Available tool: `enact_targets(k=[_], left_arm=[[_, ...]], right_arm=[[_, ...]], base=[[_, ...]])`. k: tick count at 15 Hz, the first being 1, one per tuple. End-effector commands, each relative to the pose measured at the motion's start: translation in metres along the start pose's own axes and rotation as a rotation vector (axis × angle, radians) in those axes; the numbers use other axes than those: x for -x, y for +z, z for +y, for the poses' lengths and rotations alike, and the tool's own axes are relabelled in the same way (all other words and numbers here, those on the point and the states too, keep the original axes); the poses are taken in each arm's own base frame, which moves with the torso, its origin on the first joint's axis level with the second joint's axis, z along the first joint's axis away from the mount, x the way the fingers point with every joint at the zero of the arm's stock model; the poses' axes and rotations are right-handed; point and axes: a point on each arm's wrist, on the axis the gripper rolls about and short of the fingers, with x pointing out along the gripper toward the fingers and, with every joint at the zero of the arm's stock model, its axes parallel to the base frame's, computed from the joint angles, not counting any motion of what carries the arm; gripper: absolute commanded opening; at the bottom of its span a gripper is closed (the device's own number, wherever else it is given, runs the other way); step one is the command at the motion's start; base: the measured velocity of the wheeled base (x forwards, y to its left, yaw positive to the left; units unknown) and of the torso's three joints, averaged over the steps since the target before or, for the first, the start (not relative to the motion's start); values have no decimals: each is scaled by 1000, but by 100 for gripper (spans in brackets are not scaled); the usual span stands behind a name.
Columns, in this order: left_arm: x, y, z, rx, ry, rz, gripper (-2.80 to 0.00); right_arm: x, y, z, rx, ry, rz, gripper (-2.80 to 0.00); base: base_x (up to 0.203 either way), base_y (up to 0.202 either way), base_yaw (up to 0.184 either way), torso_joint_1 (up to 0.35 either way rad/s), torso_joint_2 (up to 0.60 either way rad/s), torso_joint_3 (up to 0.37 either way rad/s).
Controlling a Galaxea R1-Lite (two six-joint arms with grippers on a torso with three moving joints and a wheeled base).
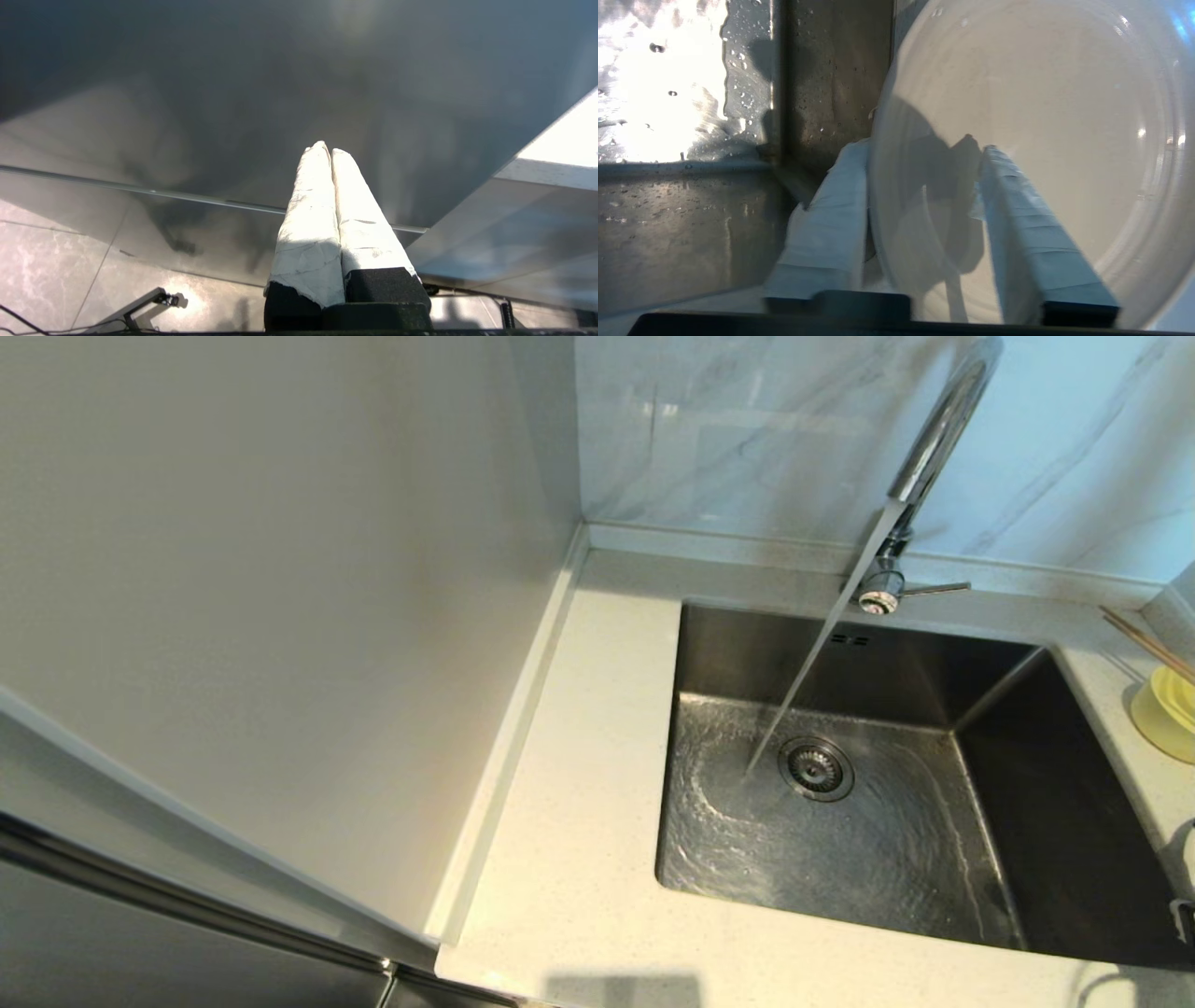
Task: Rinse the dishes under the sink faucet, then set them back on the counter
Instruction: Place the plate on the table
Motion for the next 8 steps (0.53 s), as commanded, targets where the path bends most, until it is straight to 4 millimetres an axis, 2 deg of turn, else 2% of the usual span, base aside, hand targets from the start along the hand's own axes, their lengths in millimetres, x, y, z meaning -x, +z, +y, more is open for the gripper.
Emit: enact_targets(k=[1,8], left_arm=[[0,0,0,0,0,0,-280],[0,0,0,0,0,0,-280]], right_arm=[[8,3,-2,0,3,-43,0],[34,9,-7,-9,-13,-161,0]], base=[[0,0,0,0,0,0],[0,0,0,0,0,0]])
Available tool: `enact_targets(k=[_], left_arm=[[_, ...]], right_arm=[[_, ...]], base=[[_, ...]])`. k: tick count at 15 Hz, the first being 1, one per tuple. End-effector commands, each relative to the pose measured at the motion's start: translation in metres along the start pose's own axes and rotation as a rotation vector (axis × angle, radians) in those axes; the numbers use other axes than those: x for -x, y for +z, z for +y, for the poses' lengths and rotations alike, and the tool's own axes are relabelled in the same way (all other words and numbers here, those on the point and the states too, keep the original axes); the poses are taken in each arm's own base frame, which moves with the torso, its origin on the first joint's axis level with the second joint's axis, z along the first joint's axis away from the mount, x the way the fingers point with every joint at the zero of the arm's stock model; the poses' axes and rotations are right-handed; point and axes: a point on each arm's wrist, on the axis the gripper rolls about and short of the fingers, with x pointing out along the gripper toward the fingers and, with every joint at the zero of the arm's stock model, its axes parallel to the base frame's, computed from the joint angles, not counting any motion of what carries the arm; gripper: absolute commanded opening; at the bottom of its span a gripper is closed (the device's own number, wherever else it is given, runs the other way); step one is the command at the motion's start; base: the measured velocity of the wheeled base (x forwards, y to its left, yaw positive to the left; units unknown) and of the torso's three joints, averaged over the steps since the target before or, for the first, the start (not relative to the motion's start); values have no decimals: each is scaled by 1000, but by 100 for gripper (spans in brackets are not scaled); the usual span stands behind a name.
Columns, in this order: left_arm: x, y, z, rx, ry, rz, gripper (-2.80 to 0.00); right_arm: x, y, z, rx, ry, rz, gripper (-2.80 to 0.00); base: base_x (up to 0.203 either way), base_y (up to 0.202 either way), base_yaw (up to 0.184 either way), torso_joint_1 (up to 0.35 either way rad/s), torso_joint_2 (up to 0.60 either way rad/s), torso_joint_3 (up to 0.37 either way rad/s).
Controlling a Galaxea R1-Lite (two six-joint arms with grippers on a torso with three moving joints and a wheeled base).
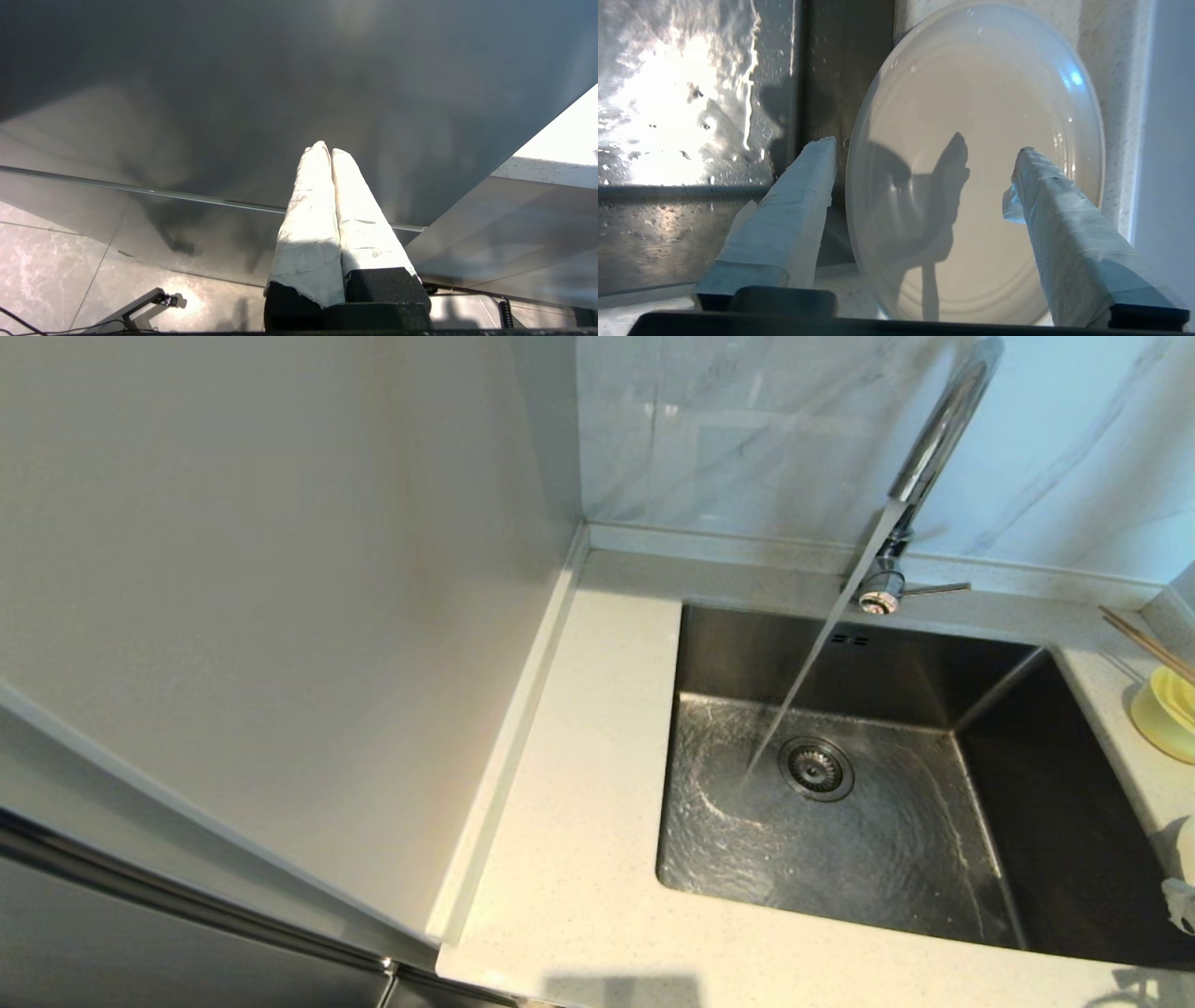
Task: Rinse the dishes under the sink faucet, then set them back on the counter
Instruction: Place the plate on the table
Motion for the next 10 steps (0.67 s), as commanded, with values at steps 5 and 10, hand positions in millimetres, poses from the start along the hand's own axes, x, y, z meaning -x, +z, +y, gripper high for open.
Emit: enact_targets(k=[5,10], left_arm=[[0,0,0,0,0,-1,-280],[0,0,0,-1,0,0,-280]], right_arm=[[31,8,0,-82,154,-167,0],[41,36,-12,-100,158,-309,0]], base=[[0,0,0,0,0,0],[0,0,0,0,0,0]])
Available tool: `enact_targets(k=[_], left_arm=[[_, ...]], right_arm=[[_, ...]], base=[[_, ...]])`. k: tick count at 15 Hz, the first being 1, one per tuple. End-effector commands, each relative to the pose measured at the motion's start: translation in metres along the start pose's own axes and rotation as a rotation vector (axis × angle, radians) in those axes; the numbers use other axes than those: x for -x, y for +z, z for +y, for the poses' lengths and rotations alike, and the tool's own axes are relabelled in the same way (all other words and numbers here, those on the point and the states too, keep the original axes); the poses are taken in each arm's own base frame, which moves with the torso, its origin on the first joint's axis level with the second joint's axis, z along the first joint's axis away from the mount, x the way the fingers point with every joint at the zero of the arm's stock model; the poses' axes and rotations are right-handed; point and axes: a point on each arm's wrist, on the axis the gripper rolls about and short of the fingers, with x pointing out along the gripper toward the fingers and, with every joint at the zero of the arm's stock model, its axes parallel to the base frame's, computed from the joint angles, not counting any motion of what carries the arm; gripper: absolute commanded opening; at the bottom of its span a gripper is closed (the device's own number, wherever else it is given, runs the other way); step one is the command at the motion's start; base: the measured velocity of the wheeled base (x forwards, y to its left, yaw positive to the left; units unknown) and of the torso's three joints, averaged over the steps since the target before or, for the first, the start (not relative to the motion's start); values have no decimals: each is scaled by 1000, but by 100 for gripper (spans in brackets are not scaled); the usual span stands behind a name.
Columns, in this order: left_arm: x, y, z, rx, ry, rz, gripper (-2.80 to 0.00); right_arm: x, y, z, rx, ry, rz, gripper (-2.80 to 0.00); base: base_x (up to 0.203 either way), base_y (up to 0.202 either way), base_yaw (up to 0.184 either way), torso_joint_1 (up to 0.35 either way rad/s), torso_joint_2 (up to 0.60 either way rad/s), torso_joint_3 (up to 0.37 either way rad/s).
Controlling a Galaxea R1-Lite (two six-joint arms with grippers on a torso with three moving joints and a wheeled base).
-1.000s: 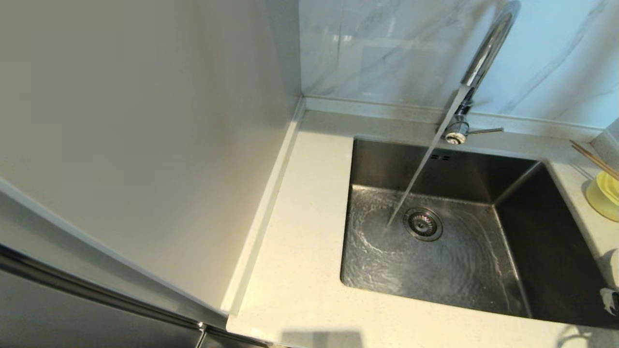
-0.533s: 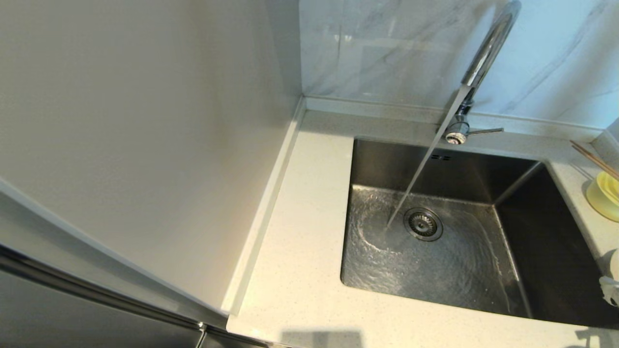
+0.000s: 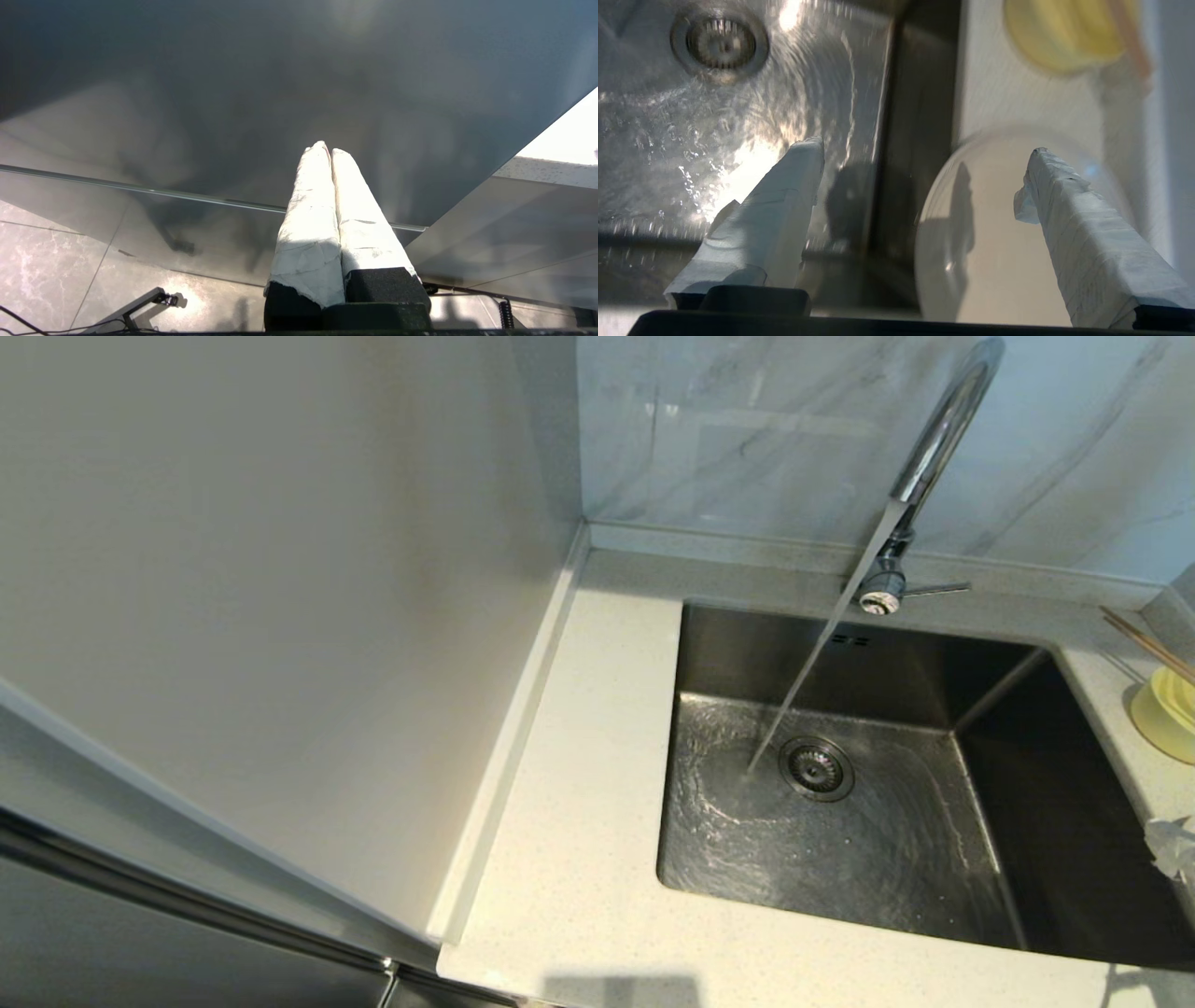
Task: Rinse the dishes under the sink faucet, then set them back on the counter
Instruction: Place the plate on the table, then pick up the chopsticks
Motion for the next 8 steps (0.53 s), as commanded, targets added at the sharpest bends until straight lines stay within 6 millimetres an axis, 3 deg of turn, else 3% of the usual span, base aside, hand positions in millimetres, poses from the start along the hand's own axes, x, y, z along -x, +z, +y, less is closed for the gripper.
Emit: enact_targets(k=[1,6,8], left_arm=[[0,0,0,1,0,0,-280],[0,0,0,0,0,0,-280],[0,0,0,1,0,0,-280]], right_arm=[[2,20,-6,22,-14,-86,0],[-30,86,-30,91,-14,-263,0],[-39,87,-24,174,13,-218,0]], base=[[0,0,0,0,0,0],[0,0,0,0,0,0],[0,0,0,0,0,0]])
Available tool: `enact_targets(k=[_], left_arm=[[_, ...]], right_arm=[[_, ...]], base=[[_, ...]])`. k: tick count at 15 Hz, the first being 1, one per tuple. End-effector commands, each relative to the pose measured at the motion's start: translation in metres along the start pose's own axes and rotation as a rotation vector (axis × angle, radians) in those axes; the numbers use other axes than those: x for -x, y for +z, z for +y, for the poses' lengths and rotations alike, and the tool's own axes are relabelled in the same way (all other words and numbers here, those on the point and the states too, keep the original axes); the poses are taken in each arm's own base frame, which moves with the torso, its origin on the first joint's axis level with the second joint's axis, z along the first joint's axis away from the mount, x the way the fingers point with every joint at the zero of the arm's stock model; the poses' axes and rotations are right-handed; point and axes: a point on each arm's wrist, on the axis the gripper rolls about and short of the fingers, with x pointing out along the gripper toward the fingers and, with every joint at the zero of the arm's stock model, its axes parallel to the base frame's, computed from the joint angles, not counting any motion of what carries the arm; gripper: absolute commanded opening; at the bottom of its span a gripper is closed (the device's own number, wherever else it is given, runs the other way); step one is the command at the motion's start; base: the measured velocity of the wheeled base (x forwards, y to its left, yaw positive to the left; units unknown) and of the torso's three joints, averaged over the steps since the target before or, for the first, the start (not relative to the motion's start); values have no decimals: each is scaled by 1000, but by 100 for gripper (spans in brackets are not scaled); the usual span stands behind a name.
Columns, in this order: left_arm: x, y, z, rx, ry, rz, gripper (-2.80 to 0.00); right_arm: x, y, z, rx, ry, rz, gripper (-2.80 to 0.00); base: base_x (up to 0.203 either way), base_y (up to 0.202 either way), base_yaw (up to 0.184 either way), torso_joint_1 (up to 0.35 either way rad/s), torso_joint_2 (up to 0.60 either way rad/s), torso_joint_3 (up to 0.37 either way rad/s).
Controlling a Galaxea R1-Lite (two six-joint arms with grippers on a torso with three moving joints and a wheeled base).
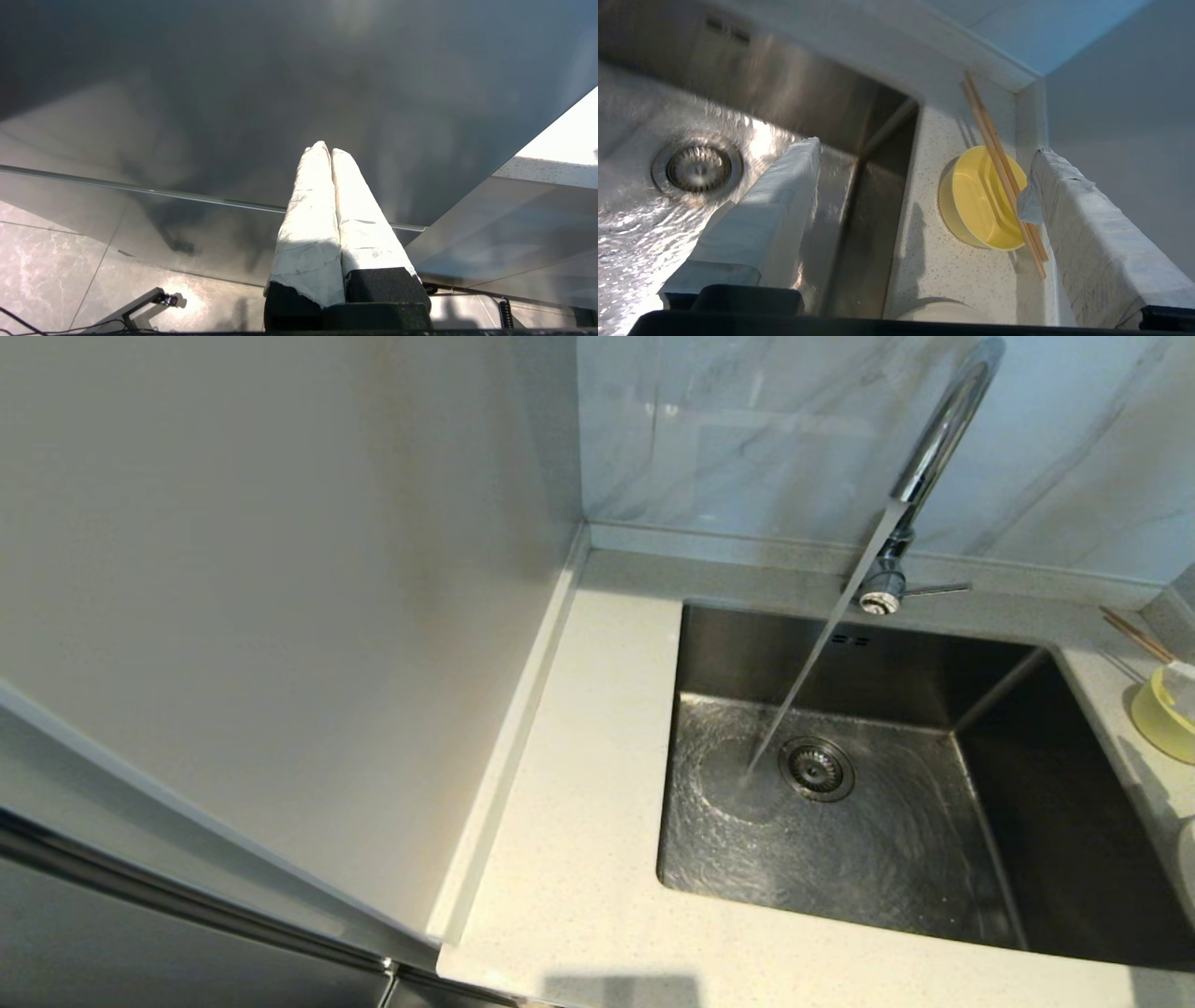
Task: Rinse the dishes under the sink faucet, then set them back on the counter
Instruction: Pick up the chopsticks
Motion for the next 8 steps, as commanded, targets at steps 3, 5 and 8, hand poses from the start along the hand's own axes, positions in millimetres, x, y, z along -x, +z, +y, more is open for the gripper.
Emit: enact_targets(k=[3,5,8], left_arm=[[0,0,0,0,0,0,-280],[0,0,0,0,0,0,-280],[0,0,0,0,0,1,-280]], right_arm=[[-28,6,-2,36,59,77,0],[-48,9,-5,44,42,94,0],[-72,6,-10,63,-52,91,0]], base=[[0,0,0,0,0,0],[0,0,0,0,0,0],[0,0,0,0,0,0]])
